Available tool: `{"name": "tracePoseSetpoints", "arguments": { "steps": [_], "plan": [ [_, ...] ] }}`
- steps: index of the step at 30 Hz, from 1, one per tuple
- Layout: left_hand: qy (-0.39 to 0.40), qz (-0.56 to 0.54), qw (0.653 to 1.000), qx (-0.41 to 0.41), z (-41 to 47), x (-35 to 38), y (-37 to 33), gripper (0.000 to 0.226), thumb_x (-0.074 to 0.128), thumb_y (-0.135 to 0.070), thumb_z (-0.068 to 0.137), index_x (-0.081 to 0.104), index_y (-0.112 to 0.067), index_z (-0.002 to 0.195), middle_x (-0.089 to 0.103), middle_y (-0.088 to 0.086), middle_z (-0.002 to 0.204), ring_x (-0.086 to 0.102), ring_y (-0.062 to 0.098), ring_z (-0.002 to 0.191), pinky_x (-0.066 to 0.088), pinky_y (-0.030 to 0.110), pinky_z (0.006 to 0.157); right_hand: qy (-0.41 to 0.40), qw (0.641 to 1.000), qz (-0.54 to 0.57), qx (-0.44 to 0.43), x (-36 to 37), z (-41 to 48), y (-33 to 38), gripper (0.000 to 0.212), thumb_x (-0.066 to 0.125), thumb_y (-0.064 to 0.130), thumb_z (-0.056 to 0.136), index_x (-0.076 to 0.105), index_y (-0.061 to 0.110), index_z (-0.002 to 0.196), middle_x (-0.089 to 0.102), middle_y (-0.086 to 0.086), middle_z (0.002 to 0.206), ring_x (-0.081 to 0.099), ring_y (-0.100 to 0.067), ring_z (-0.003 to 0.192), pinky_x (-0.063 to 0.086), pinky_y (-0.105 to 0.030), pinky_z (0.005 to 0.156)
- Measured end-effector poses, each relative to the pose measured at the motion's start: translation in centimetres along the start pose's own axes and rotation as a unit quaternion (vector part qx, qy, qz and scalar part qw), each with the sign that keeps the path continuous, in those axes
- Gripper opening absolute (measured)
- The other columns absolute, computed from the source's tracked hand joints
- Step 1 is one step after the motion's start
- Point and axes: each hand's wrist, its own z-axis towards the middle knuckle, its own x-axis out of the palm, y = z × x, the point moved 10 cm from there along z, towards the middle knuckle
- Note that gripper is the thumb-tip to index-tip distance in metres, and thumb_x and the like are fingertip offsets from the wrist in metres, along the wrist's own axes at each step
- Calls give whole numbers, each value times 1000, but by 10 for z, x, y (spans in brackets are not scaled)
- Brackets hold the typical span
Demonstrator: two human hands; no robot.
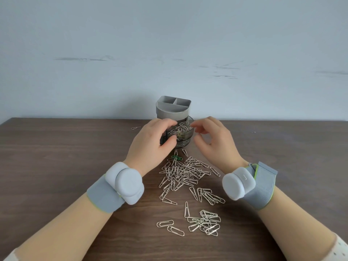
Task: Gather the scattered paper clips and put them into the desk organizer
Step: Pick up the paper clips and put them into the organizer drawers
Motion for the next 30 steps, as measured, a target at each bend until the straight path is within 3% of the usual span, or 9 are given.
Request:
{"name": "tracePoseSetpoints", "arguments": {
  "steps": [3,6,9,11,15,18,20,25,30],
  "plan": [
    [-15,-15,1000,2,-1,-4,2,34,55,-22,79,56,-20,113,56,-5,95,54,15,88,44,30,79,9,1000,2,-12,6,-1,5,18,59,9,81,64,10,99,63,-7,87,56,-23,89,47,-39,82],
    [-38,-56,997,-48,-1,-6,15,36,58,-19,78,51,-18,114,57,-11,90,56,13,84,45,29,77,12,1000,13,-7,9,-2,6,18,59,11,82,61,10,100,64,-4,88,58,-22,90,48,-39,84],
    [-61,-115,983,-126,-1,-7,36,38,65,-18,73,46,-18,105,55,-16,83,58,5,74,42,17,68,20,1000,17,-17,11,-3,9,11,57,12,81,62,8,89,65,-5,88,59,-23,90,45,-35,83],
    [-77,-133,978,-143,-2,-10,43,39,69,-21,71,42,-23,99,54,-9,94,59,3,70,39,12,64,20,999,11,-28,12,-3,13,14,55,12,80,65,7,88,66,-7,89,59,-24,90,43,-31,82],
    [-89,-134,978,-137,-3,-13,43,40,70,-21,72,41,-25,98,50,0,109,60,6,69,40,5,64,13,999,11,-29,12,-3,15,18,53,10,80,65,6,93,67,-9,92,60,-25,92,42,-28,83],
    [-82,-137,978,-137,-3,-11,43,35,70,-21,71,45,-25,95,57,-4,97,61,9,71,42,12,66,11,1000,4,-24,14,-3,14,23,54,7,80,62,8,101,64,-9,89,58,-26,91,41,-28,82],
    [-67,-147,977,-138,-3,-8,44,33,72,-22,70,48,-24,93,60,-10,85,60,6,72,41,6,62,29,999,-15,-14,20,-3,12,27,57,10,81,60,12,108,61,-7,88,55,-25,90,42,-31,81],
    [-2,-133,986,-100,0,2,35,20,75,-22,67,63,-19,83,62,-13,75,59,-4,66,43,2,62,43,999,-16,7,17,-1,1,17,61,15,81,59,11,98,59,-7,87,53,-24,90,45,-38,83],
    [26,-99,992,-74,-1,5,30,15,72,-20,72,67,-18,85,62,-11,75,58,-1,70,43,5,66,43,998,13,50,7,0,-15,17,56,5,76,55,13,90,54,-6,87,51,-22,88,44,-38,85]
  ]
}}
